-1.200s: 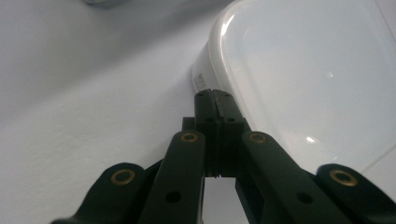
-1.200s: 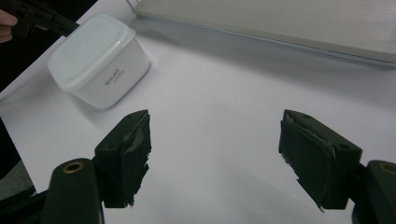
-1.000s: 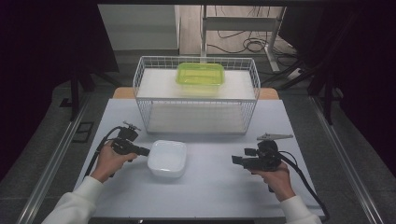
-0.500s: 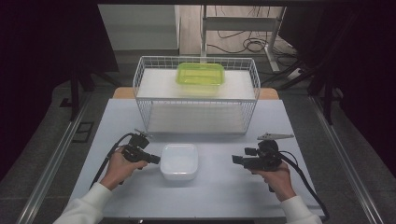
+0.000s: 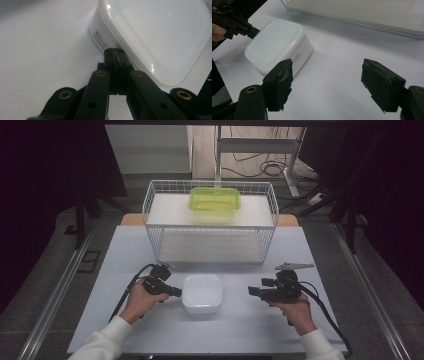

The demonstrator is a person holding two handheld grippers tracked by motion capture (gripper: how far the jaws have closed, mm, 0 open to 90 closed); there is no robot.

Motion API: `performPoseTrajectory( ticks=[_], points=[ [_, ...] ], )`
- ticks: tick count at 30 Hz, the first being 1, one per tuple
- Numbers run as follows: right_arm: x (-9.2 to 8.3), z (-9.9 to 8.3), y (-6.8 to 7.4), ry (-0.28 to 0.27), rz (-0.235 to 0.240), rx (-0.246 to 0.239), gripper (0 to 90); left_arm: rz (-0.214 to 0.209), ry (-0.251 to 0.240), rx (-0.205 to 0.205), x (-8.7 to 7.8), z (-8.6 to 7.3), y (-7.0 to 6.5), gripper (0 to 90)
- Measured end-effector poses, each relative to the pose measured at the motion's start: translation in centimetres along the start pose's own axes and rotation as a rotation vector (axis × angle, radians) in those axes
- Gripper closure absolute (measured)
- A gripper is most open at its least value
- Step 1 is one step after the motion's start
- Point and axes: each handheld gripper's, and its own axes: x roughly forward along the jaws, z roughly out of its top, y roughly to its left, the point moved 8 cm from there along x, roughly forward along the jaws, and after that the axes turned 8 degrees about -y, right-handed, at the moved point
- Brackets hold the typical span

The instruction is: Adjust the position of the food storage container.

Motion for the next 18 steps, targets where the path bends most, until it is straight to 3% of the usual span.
performPoseTrajectory(
  ticks=[10,14,18],
  points=[
    [-0.1,0.0,0.0,-0.003,0.000,0.004,24.9,-0.014,-0.011,0.001,1.0,0.6,-0.6,88.7],
    [-0.2,0.2,0.0,-0.013,0.000,0.008,24.7,0.002,-0.045,-0.004,0.5,0.6,-0.3,86.3],
    [-0.4,0.5,-0.1,-0.028,-0.011,0.042,22.5,0.039,-0.107,-0.021,-0.8,0.6,0.0,85.3]
  ],
)
